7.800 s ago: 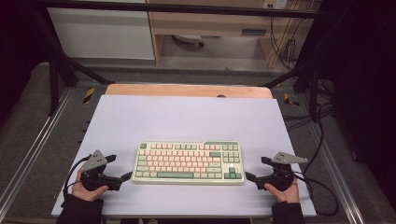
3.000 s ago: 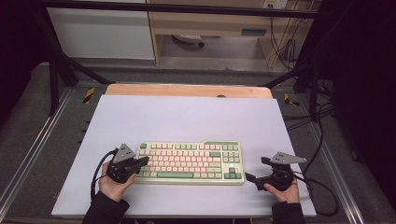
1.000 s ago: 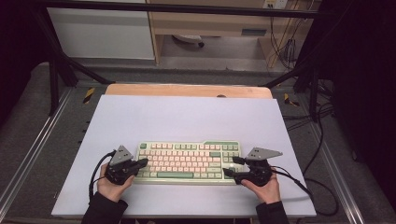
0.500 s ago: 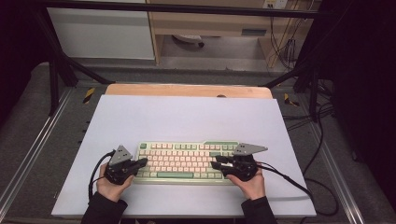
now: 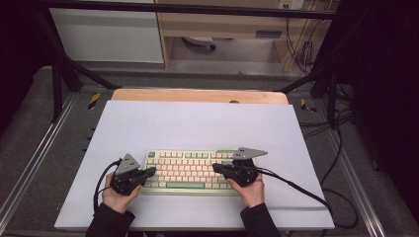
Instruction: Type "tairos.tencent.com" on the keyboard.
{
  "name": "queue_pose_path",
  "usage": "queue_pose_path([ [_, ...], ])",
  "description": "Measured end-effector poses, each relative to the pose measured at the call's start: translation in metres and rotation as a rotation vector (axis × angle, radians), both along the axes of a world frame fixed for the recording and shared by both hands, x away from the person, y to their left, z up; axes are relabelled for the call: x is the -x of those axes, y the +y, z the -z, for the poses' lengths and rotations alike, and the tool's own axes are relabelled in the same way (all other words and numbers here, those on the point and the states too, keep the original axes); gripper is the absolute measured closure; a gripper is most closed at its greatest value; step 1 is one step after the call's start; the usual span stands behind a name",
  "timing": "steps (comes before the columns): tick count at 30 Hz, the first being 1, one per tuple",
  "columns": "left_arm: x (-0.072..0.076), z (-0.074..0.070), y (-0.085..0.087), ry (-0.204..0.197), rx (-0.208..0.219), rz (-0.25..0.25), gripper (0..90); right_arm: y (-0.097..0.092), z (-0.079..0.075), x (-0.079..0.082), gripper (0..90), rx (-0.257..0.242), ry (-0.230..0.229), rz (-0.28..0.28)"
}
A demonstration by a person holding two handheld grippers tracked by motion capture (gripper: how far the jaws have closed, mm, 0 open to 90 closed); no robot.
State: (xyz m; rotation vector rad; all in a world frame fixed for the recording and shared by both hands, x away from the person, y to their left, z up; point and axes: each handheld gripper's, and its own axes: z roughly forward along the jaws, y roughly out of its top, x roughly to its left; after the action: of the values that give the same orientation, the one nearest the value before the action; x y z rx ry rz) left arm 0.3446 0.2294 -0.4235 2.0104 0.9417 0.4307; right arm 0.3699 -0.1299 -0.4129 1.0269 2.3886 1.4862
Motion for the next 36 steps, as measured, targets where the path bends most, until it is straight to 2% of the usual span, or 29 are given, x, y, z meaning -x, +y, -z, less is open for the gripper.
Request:
queue_pose_path([
  [9,0.0,0.0,0.0,0.001,0.0,0.001,90.0,0.027,0.008,-0.01,90.0,0.046,0.018,0.002],
  [22,0.0,0.0,0.001,0.002,0.001,0.0,90.0,0.051,0.016,-0.019,90.0,0.098,0.026,0.007],
  [36,0.0,0.001,0.001,0.002,0.002,-0.001,90.0,0.055,0.022,-0.022,90.0,0.117,0.034,0.005],
])
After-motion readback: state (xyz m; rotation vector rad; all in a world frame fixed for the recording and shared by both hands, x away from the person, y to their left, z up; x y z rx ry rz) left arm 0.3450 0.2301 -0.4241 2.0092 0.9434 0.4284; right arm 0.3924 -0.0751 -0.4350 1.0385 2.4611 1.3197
